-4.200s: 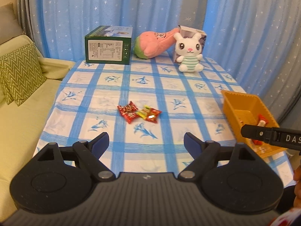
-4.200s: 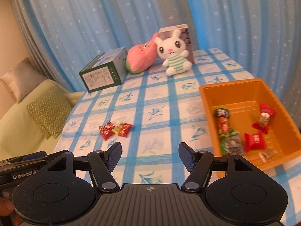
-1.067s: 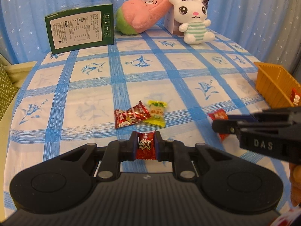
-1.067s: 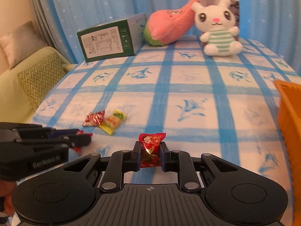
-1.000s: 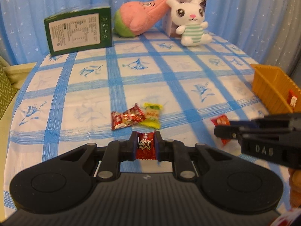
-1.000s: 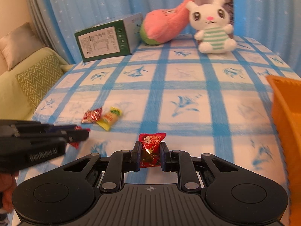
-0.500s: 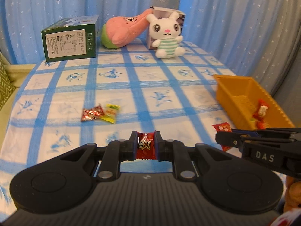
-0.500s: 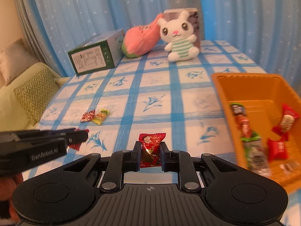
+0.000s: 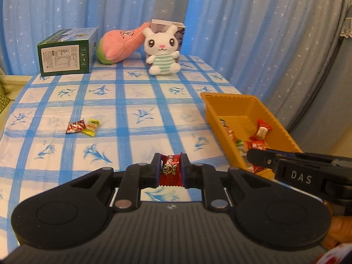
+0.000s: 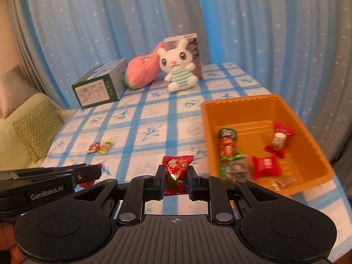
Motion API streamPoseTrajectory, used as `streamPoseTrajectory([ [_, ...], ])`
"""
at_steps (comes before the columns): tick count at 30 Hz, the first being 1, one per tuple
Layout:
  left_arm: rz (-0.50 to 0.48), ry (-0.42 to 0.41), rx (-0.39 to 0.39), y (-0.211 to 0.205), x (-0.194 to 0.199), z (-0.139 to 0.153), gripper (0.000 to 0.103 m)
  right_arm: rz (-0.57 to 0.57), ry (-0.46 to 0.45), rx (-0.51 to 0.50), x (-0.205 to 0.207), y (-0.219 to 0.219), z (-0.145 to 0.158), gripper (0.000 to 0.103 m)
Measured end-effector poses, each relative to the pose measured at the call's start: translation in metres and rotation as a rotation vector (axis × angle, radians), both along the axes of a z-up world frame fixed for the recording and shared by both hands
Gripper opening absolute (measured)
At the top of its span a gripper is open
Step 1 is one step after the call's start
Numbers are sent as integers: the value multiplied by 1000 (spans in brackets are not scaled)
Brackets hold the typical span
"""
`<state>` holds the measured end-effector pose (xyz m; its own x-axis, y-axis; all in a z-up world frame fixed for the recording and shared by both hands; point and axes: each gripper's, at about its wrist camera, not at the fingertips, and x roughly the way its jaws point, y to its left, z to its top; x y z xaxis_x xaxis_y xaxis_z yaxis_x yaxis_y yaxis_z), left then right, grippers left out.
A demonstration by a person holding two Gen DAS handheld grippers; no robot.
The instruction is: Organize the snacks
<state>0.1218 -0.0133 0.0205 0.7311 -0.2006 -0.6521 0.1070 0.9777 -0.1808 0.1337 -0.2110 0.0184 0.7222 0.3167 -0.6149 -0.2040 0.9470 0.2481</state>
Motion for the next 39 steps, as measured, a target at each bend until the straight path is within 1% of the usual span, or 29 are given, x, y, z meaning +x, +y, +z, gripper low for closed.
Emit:
streamPoseTrajectory([
  [9, -59, -10, -7, -46, -9, 11, 16, -85, -7, -6, -13, -53, 11, 20],
  [18, -129, 0, -28, -87, 0, 15, 16, -141, -9, -14, -19, -95, 15, 20],
  [22, -157, 1, -30, -106, 5, 17, 16, -166, -5, -2, -19, -111, 14, 20],
  [31, -203, 17, -22, -138, 22, 14, 16, -207, -1, 27, -10, -143, 11, 20],
  [39, -214, 40, -18, -159, 42, 3, 16, -190, 15, 22, 7, -158, 1, 20],
])
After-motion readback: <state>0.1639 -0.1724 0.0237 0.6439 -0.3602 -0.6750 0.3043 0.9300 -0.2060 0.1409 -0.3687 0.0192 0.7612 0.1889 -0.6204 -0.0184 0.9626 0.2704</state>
